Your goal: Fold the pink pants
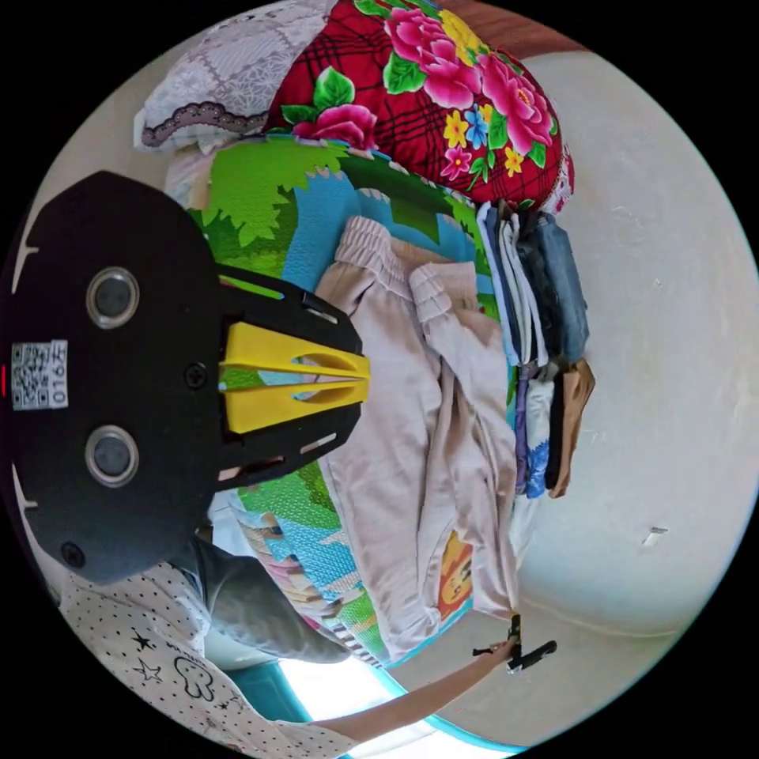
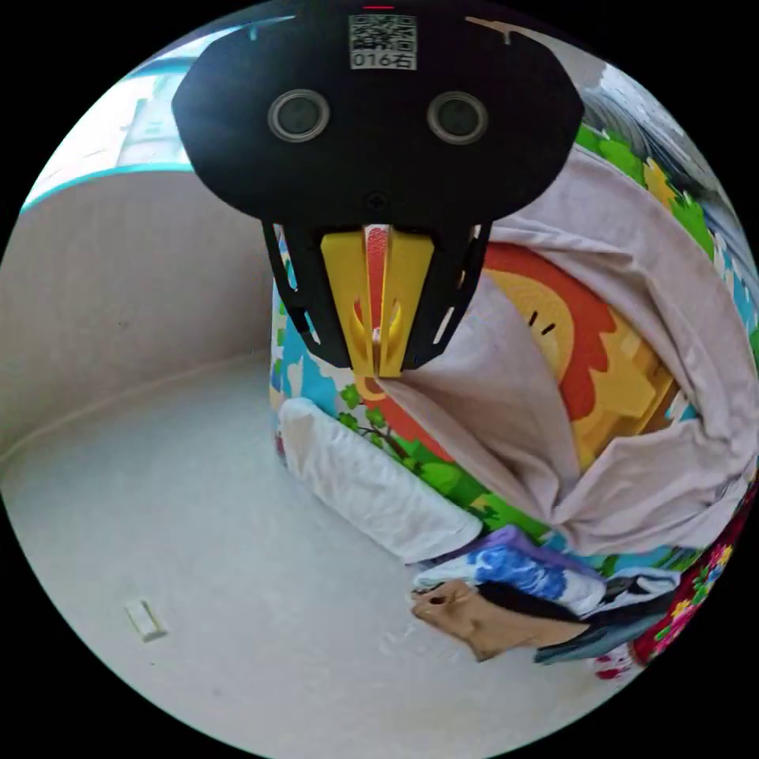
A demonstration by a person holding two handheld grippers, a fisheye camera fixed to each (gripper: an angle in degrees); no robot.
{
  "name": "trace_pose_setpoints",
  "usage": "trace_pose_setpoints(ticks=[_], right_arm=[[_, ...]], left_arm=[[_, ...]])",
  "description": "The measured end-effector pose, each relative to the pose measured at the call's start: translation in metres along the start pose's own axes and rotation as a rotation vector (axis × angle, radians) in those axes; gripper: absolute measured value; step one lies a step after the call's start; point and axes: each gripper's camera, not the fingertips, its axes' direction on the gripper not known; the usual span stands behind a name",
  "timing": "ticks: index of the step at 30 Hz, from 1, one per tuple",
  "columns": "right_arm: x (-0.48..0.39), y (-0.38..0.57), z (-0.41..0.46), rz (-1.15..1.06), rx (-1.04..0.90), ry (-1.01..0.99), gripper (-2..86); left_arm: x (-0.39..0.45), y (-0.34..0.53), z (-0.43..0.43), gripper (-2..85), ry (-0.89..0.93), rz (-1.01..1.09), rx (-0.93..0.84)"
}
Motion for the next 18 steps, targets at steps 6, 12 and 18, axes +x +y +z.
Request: trace_pose_setpoints(ticks=[6,12,18], right_arm=[[0.07,0.029,-0.013,0.326,0.025,-0.17,10.9],[-0.019,0.081,-0.042,0.107,0.19,-0.39,11.8],[-0.096,0.126,-0.107,0.016,0.467,-0.43,9.1]], left_arm=[[-0.035,0.004,0.016,6.0,0.038,-0.084,0.092],[-0.069,-0.063,0.067,14.2,0.045,-0.111,0.095],[-0.098,-0.092,0.179,15.9,0.107,-0.153,-0.297]])
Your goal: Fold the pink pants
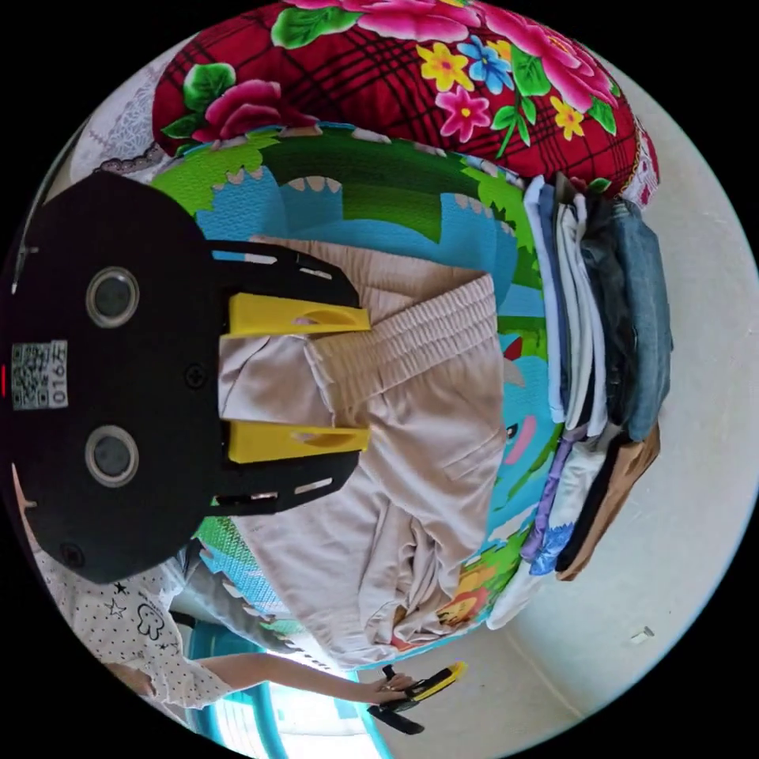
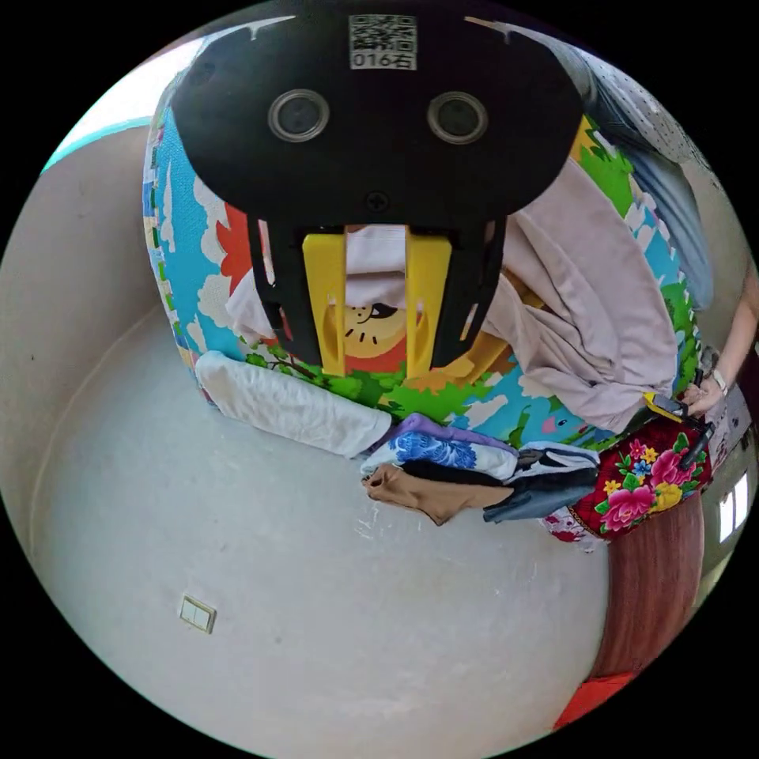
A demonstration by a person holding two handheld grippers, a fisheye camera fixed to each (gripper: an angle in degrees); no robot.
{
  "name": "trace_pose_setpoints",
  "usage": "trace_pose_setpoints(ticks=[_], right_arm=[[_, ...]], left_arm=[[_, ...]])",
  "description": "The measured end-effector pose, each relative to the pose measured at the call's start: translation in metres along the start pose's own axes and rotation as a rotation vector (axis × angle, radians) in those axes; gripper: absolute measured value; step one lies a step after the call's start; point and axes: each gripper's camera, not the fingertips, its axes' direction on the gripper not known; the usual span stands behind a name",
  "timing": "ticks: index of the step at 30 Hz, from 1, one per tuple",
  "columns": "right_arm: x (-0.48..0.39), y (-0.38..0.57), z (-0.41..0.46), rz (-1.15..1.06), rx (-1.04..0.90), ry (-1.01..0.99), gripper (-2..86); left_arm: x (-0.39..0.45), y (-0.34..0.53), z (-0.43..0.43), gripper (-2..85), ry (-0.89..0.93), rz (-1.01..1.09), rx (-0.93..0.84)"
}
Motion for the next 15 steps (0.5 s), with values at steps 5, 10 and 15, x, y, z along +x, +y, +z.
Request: trace_pose_setpoints(ticks=[5,10,15], right_arm=[[-0.045,-0.011,0.007,-0.019,0.118,-0.12,4.8],[-0.065,0.026,0.016,0.096,0.279,0.007,0.4],[-0.067,0.036,-0.013,0.084,0.319,0.058,-0.2]], left_arm=[[0.013,0.01,0.022,9.7,-0.102,0.126,0.071],[0.023,-0.013,-0.008,4.7,0.009,0.197,0.139],[-0.015,-0.097,-0.036,7.7,0.064,-0.064,0.303]])
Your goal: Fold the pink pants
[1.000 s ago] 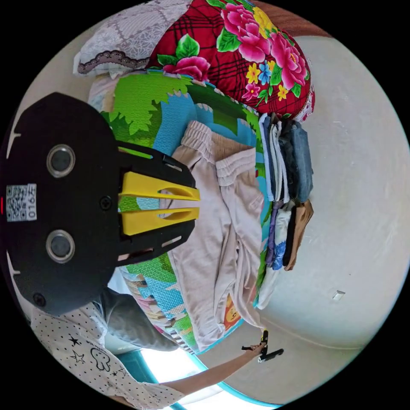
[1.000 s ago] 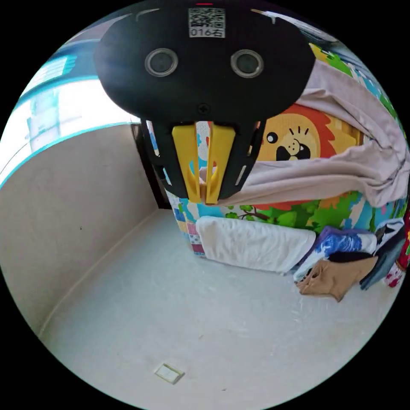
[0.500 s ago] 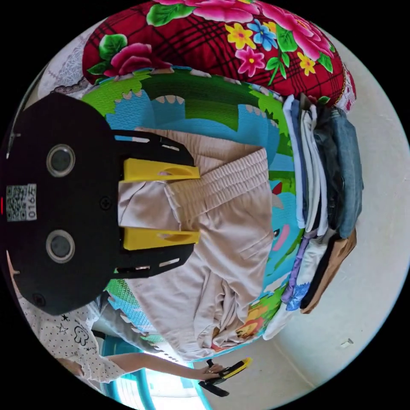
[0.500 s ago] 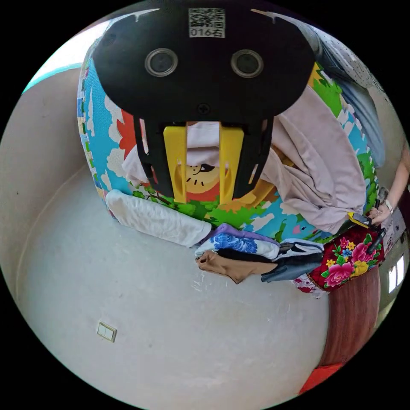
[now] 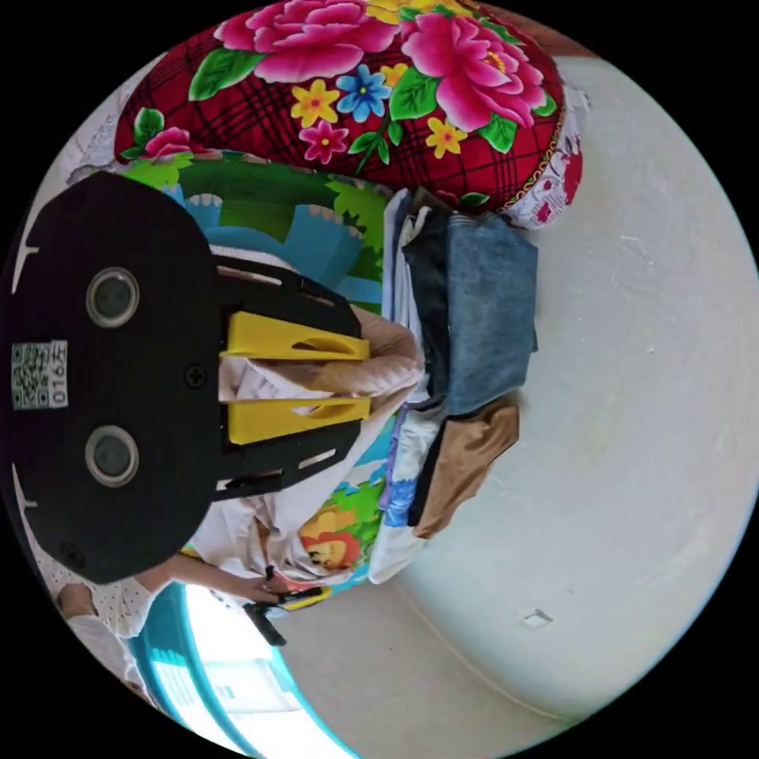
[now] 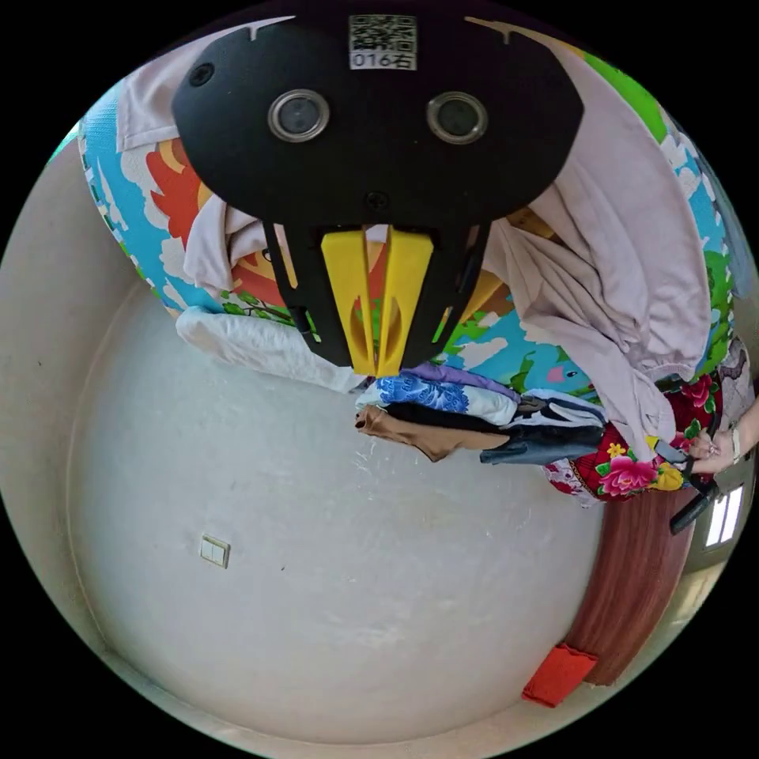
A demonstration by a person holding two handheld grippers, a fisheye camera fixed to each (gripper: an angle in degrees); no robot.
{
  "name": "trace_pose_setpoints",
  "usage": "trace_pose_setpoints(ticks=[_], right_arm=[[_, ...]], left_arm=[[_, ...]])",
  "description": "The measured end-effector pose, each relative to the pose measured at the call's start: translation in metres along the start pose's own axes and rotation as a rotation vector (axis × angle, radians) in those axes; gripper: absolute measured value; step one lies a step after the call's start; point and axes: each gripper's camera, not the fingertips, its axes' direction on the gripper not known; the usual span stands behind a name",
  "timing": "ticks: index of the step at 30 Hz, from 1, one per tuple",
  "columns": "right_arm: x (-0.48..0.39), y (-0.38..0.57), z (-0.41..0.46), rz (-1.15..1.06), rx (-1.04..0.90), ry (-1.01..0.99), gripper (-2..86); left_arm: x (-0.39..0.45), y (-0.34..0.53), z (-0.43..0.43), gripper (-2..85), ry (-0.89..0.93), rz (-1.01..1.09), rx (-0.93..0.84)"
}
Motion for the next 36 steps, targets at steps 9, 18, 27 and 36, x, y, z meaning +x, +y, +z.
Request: trace_pose_setpoints(ticks=[9,18,27,36], right_arm=[[0.01,0.0,-0.019,0.099,0.001,-0.15,-0.3],[-0.012,-0.009,-0.022,0.068,-0.014,-0.175,-0.4],[-0.027,-0.019,-0.015,0.066,-0.023,-0.156,-0.4],[-0.045,-0.034,-0.006,0.041,-0.028,-0.175,-0.4]], left_arm=[[-0.124,0.005,0.075,16.9,0.4,-0.33,-0.029],[-0.157,0.126,0.12,16.7,0.035,0.068,-0.373],[-0.157,0.151,0.123,6.7,0.073,0.181,-0.318],[-0.161,0.187,0.088,-0.8,0.143,0.194,-0.257]])
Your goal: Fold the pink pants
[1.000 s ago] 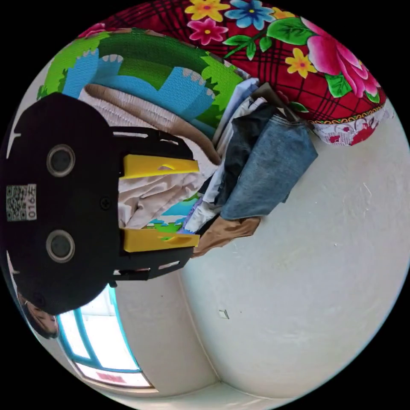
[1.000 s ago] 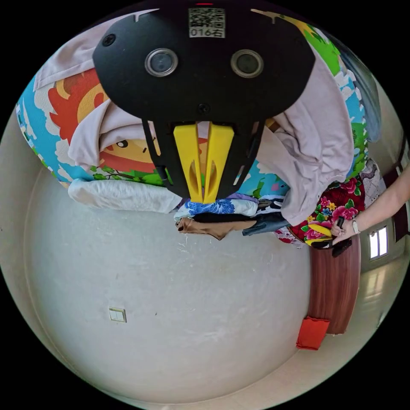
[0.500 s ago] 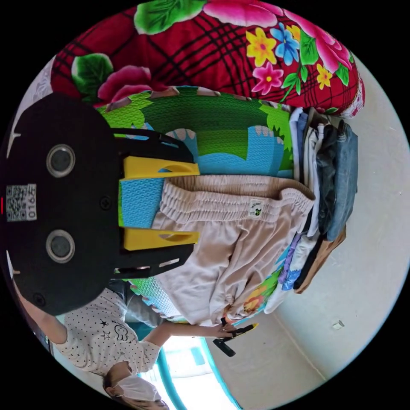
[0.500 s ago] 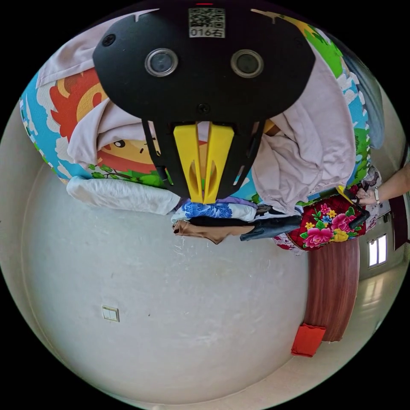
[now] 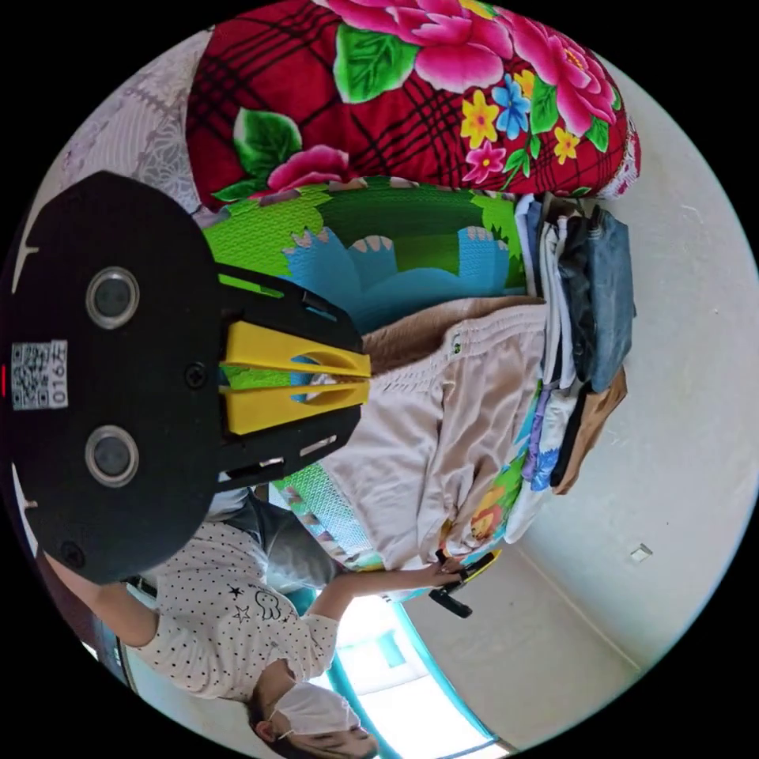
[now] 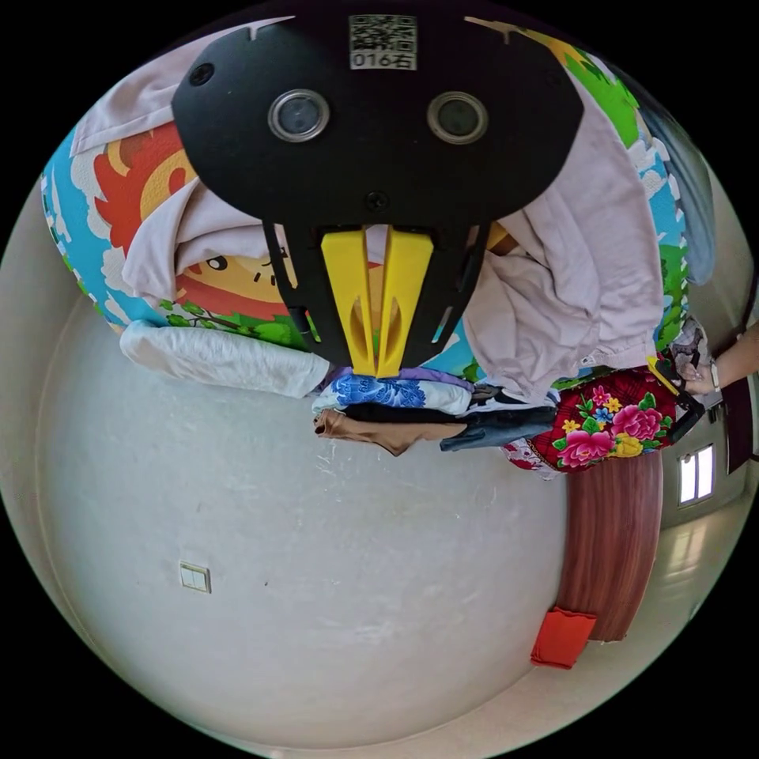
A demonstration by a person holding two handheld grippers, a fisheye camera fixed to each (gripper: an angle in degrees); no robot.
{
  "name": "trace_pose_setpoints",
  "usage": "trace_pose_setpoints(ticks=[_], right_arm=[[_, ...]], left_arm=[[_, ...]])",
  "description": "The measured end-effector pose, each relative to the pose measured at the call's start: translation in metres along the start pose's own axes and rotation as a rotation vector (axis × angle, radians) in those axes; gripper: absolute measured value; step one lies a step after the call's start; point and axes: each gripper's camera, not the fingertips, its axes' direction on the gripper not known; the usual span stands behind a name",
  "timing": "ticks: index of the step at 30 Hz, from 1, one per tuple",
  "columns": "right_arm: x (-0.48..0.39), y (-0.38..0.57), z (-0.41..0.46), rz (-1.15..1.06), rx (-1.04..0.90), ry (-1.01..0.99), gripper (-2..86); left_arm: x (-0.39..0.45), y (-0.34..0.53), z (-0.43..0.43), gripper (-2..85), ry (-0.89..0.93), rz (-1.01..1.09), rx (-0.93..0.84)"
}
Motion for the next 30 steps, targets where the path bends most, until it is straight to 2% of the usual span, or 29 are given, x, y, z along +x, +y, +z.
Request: trace_pose_setpoints(ticks=[2,4,6,9,10,12,14,15,16,18,25,28,30], right_arm=[[-0.002,-0.002,0.003,0.002,0.0,0.004,-0.4],[-0.003,-0.005,0.006,0.01,0.0,0.001,-0.3],[-0.004,-0.008,0.011,0.018,0.003,-0.006,-0.3],[-0.008,-0.013,0.019,0.011,-0.007,0.004,-0.3],[-0.01,-0.013,0.02,0.008,-0.011,0.007,-0.3],[-0.016,-0.017,0.027,-0.01,-0.014,0.011,-0.3],[-0.02,-0.02,0.032,-0.02,-0.016,0.022,-0.3],[-0.023,-0.022,0.036,-0.027,-0.019,0.024,-0.3],[-0.024,-0.023,0.038,-0.031,-0.022,0.022,-0.3],[-0.03,-0.027,0.045,-0.043,-0.022,0.011,-0.2],[-0.051,-0.038,0.071,-0.115,-0.067,-0.013,1.6],[-0.051,-0.042,0.087,-0.101,-0.138,0.002,6.9],[-0.047,-0.044,0.105,-0.112,-0.271,0.012,10.1]], left_arm=[[-0.001,0.019,-0.022,-0.8,0.056,0.018,0.108],[-0.015,0.048,-0.045,-0.8,0.212,0.004,0.272],[-0.029,0.063,-0.037,-0.6,0.276,-0.047,0.212],[-0.055,0.084,0.009,0.8,0.159,-0.242,-0.09],[-0.061,0.091,0.02,1.9,0.164,-0.29,-0.119],[-0.063,0.094,0.015,3.5,0.215,-0.299,-0.056],[-0.066,0.093,-0.004,4.5,0.17,-0.328,0.034],[-0.068,0.089,-0.019,5.1,0.091,-0.359,0.089],[-0.065,0.081,-0.033,5.9,0.021,-0.369,0.148],[-0.056,0.06,-0.045,6.9,-0.009,-0.332,0.202],[-0.027,-0.078,0.002,9.0,-0.07,-0.239,0.124],[-0.033,-0.121,0.025,9.5,-0.073,-0.289,0.171],[-0.04,-0.141,0.04,10.0,-0.058,-0.33,0.177]])
